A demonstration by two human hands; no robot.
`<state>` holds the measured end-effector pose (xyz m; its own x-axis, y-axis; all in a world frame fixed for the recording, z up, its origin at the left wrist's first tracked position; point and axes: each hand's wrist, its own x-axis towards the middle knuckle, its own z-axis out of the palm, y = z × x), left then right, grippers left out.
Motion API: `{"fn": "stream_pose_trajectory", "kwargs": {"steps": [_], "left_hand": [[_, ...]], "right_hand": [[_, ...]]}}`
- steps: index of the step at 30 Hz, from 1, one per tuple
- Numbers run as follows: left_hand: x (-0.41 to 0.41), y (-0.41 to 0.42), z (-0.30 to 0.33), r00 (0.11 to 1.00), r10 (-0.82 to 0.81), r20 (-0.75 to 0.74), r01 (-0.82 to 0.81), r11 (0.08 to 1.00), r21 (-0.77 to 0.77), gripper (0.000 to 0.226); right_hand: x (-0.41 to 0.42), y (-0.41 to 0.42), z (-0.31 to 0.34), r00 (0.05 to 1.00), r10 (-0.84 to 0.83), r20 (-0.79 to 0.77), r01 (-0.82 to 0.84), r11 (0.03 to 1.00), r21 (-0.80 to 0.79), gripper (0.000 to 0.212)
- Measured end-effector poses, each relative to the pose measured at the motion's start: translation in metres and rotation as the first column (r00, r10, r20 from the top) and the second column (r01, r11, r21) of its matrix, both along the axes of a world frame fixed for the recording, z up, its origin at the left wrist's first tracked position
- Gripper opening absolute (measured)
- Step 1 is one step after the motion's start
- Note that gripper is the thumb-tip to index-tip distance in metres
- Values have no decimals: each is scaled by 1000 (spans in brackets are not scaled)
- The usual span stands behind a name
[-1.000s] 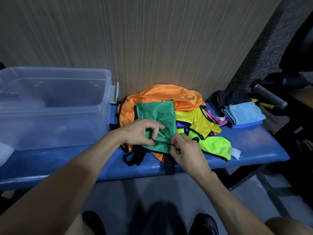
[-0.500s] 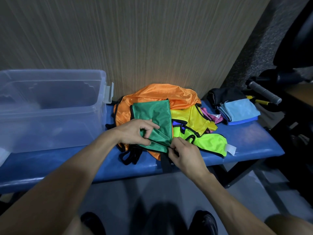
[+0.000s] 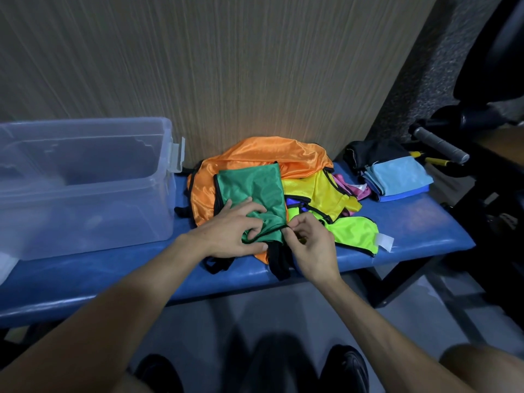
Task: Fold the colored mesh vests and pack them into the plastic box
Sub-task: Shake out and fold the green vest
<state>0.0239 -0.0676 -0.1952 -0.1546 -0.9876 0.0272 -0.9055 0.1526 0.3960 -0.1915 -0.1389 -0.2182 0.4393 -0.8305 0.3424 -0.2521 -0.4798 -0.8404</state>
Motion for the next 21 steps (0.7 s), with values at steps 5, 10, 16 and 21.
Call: {"fn": "stream_pose_trajectory", "kwargs": {"steps": [5,10,16,21], "left_hand": [[5,-2,-5,1000,-3,-19,3,1000,-8,34],[5,-1,-4,999,3,-47,-3,1000,-12,26],[6,-1,-6,998,7,-55,-7,1000,-13,26],[10,-1,5,973,68,-221,-54,996,67,37]], "right_hand": [[5,8,1,1000,-1,31,0,1000,15,12],[1,10,1,996,-30,-86,18,991,-130,12],[-9,9,7,893,-36,-449,-234,814,-531,19],[-11,3,20,944,45,-326,-158,931,-329,11]]}}
